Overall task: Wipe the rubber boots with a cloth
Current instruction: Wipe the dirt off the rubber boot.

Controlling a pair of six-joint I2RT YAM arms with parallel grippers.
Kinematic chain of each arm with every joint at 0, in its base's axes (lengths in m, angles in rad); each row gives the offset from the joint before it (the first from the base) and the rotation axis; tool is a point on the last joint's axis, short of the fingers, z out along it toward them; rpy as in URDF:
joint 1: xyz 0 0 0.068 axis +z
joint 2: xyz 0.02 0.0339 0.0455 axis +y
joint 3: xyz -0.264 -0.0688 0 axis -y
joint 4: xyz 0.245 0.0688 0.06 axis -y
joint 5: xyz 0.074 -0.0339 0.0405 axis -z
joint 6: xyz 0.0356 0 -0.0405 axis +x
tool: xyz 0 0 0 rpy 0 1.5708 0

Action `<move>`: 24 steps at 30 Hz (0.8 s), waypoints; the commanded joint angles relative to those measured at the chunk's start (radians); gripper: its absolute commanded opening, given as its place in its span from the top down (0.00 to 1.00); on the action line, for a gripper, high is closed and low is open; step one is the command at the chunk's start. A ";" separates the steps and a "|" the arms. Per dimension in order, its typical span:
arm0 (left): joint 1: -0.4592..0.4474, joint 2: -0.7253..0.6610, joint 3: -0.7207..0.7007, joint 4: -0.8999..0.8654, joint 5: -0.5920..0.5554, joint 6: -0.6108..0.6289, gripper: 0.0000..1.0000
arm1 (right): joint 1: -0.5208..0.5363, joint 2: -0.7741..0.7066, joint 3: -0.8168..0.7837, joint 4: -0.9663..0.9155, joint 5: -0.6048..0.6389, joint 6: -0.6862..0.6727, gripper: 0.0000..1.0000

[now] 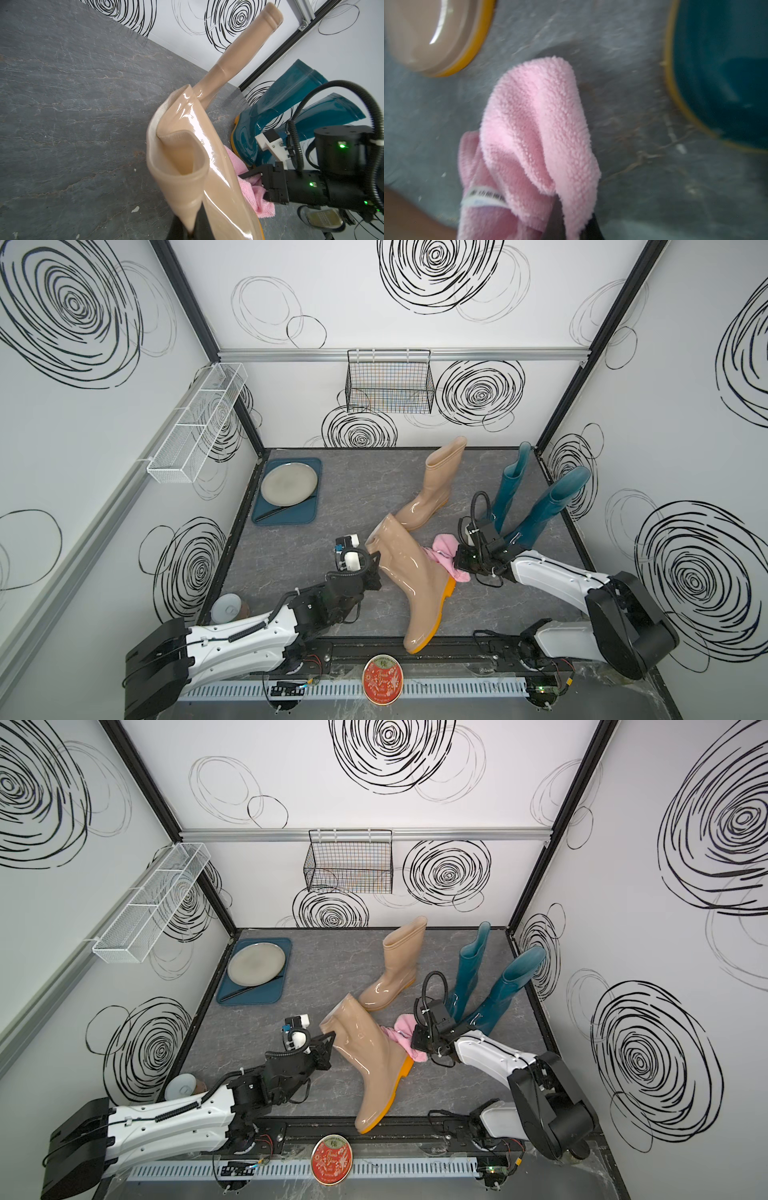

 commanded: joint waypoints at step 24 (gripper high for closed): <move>-0.005 0.057 -0.030 0.152 -0.022 -0.008 1.00 | 0.019 0.028 0.097 0.110 -0.090 -0.088 1.00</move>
